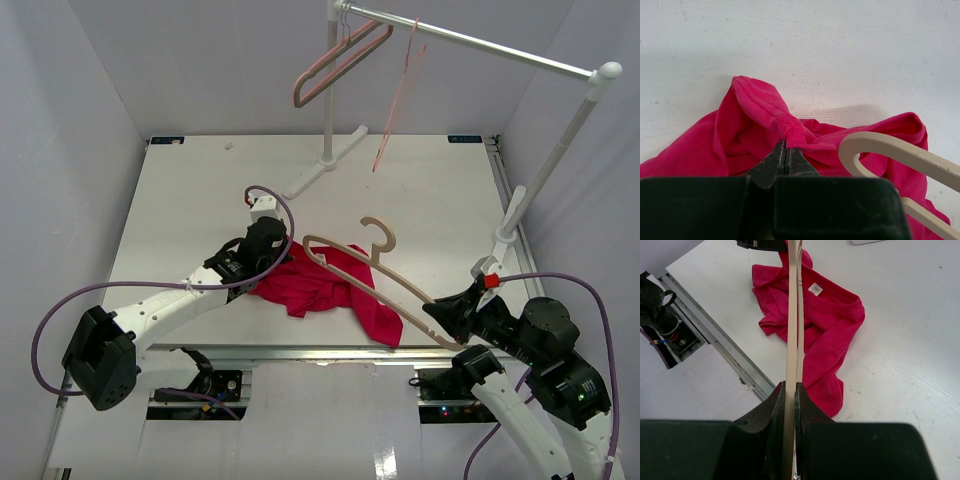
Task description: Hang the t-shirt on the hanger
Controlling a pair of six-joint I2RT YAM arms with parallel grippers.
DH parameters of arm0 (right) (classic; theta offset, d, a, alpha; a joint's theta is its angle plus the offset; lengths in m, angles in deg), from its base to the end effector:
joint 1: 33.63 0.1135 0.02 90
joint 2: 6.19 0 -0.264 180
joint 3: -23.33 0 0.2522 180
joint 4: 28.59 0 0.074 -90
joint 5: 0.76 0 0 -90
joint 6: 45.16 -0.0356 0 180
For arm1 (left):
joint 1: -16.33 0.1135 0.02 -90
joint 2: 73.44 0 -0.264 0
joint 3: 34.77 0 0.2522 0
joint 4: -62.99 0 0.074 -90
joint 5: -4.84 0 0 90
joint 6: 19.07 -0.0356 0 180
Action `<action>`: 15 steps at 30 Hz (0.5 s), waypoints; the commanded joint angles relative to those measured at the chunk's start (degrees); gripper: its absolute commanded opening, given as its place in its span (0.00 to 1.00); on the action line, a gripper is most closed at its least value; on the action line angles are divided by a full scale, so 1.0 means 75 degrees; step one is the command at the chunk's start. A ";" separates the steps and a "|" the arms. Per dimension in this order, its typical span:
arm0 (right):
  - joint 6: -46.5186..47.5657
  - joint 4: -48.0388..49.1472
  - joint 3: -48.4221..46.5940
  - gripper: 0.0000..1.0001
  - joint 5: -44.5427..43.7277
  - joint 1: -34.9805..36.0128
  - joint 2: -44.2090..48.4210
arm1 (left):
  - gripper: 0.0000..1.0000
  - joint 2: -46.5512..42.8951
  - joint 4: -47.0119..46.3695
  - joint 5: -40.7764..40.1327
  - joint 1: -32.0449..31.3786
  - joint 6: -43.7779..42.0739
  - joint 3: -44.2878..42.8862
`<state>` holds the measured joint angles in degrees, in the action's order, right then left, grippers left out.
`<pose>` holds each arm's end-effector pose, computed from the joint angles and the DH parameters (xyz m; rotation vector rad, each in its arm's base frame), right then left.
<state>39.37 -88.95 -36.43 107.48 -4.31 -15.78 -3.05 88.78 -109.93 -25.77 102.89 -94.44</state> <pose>0.0184 0.0231 0.3321 -0.6014 1.6915 0.7174 0.2064 -0.1664 0.2520 -0.0468 2.1536 -0.2744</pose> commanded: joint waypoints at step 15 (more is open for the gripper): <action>0.0154 0.0805 0.0061 0.08 0.0364 -0.0042 -0.0022 | 0.00 0.0069 0.0152 0.0717 0.0258 0.0064 -0.0558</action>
<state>39.69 -87.72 -36.37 109.81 -4.37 -15.78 -0.78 89.68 -106.65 -24.13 102.98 -96.43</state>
